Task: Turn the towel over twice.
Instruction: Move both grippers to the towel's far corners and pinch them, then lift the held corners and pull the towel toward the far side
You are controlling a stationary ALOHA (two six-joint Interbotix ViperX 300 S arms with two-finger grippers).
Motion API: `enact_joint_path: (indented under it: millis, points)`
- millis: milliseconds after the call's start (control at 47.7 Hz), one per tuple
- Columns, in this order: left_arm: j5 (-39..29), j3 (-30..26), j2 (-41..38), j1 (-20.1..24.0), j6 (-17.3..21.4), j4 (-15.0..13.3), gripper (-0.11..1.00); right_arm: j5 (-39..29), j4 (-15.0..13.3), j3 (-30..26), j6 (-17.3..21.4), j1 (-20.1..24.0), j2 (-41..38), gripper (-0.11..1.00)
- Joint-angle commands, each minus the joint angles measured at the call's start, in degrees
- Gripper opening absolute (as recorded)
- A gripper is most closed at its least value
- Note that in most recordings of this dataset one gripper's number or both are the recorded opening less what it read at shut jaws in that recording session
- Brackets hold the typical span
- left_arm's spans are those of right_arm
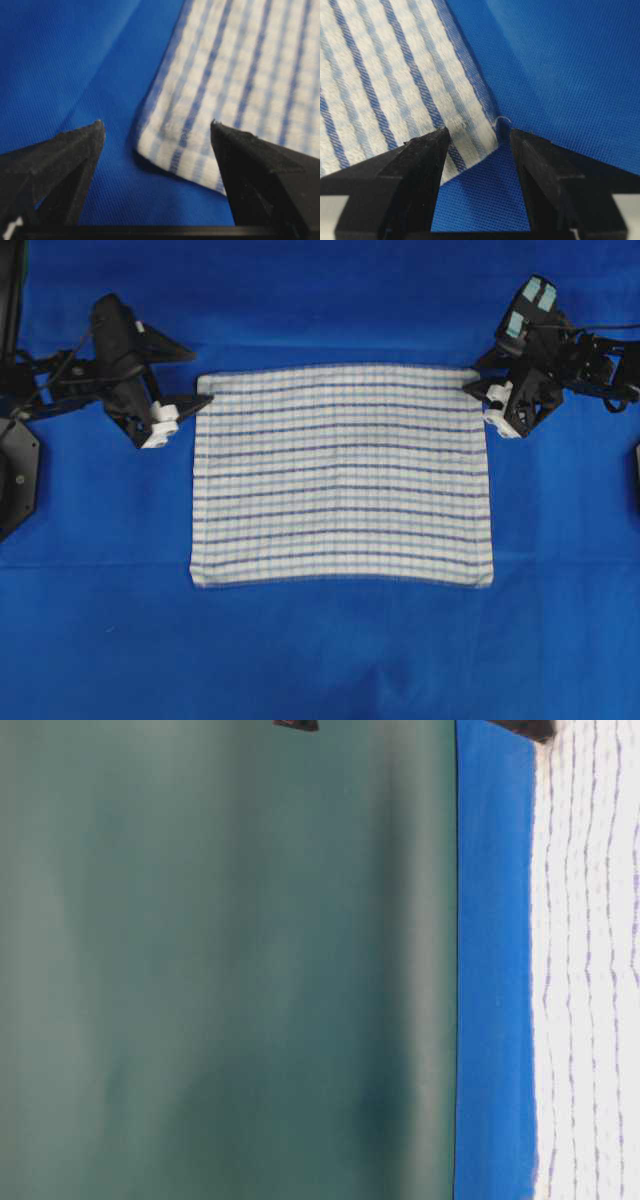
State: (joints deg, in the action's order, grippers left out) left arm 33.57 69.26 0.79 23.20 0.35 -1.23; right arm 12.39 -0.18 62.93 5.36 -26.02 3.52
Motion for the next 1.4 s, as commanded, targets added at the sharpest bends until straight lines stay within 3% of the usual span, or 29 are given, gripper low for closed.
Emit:
enact_joint_path:
  millis: [0, 126, 209, 335, 398, 649, 838, 1173, 1382]
  points:
    - [0.44, -1.85, -2.81, 0.70, 0.09, -0.18, 0.80, 0.62, -0.09, -0.88, -0.09, -0.35, 0.35, 0.58]
    - [-0.09, -3.16, -5.27, 1.23, 0.26, -0.26, 0.70, 0.70, -0.09, -0.97, -0.18, -0.35, 0.26, 0.54]
    - [-0.79, -3.60, -5.98, 1.23, 0.35, -0.26, 0.50, 0.62, -0.09, -0.97, -0.35, -0.35, 0.35, 0.41]
    - [-2.55, -3.96, -6.06, 1.23, 0.35, -0.35, 0.16, 0.70, -0.09, -0.97, -0.35, -0.35, 0.35, 0.07]
    - [-3.52, -4.04, -6.06, 1.23, 0.26, -0.26, 0.04, 0.79, -0.09, -1.05, -0.35, -0.35, 0.35, 0.05]
    - [-6.24, -4.39, -4.66, 1.14, 0.35, -0.26, 0.03, 3.16, 1.32, -0.70, -0.09, -1.93, 1.49, 0.05]
    - [-10.55, -5.54, 2.37, 2.20, 0.62, -0.26, 0.03, 3.16, 1.85, -0.70, -0.09, -4.31, 5.45, 0.05]
    - [-19.42, -10.55, 20.04, 11.87, 0.62, -0.26, 0.03, -1.05, 2.11, -2.64, -0.70, -12.22, 18.11, 0.05]
    - [-18.98, -13.80, 24.26, 16.35, 0.62, -0.18, 0.03, -7.12, -1.41, -6.86, -1.05, -18.72, 26.98, 0.05]
